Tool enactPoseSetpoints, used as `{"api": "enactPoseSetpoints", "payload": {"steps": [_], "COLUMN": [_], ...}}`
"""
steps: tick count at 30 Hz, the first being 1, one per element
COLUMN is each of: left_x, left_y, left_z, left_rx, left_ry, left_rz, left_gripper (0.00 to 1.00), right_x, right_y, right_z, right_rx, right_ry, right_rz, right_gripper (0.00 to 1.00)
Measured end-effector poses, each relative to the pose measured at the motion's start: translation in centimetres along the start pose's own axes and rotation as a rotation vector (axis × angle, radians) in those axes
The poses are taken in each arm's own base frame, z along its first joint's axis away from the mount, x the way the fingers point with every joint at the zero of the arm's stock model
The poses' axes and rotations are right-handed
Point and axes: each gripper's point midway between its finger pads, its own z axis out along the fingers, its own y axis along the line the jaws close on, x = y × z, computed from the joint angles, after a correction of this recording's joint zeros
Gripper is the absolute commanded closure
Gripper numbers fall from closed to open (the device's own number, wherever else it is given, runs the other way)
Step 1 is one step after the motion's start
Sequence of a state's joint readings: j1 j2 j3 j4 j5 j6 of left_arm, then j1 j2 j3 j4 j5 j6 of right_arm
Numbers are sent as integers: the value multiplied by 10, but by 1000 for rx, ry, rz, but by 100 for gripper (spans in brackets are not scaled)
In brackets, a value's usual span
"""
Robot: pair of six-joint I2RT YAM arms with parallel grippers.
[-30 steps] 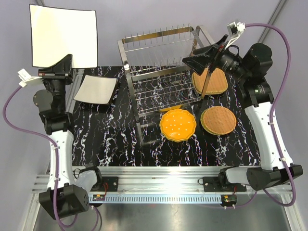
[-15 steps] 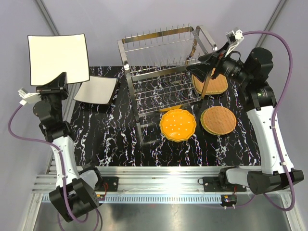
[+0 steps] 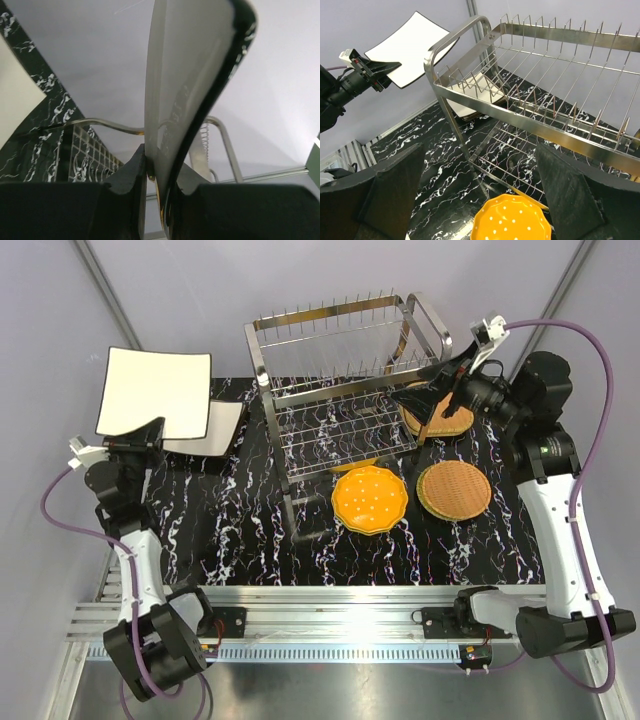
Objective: Unload the plates from the dish rack
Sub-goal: Place the plate on the table
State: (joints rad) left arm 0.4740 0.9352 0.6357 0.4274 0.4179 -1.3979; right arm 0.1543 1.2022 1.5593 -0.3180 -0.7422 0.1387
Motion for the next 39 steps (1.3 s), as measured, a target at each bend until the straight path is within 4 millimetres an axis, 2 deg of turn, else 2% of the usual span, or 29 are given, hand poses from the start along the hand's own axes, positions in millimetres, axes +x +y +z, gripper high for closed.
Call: {"api": "enactPoseSetpoints", "payload": {"steps": [7,17,23,31,39], "left_x": [12,18,21,21,13], "left_y": [44,72,100,146,164], "left_z": [-4,11,22,46,78], "left_rx": [-76,-91,-131,-206,-205], "left_ry": [35,88,121,156,182], "left_rz": [-14,-11,-10,-35,-23], "left_gripper": [100,100,100,100,100], "right_x": [11,16,20,29,31], "right_y": [0,-2,-2,-4,-4], "right_z": [-7,-9,-11,-13,-12], "right_rx": [19,30,32,38,38], "right_ry": [17,26,29,42,44], "right_rz": [-16,-41,-41,-30,-32], "right_gripper": [0,0,0,0,0]}}
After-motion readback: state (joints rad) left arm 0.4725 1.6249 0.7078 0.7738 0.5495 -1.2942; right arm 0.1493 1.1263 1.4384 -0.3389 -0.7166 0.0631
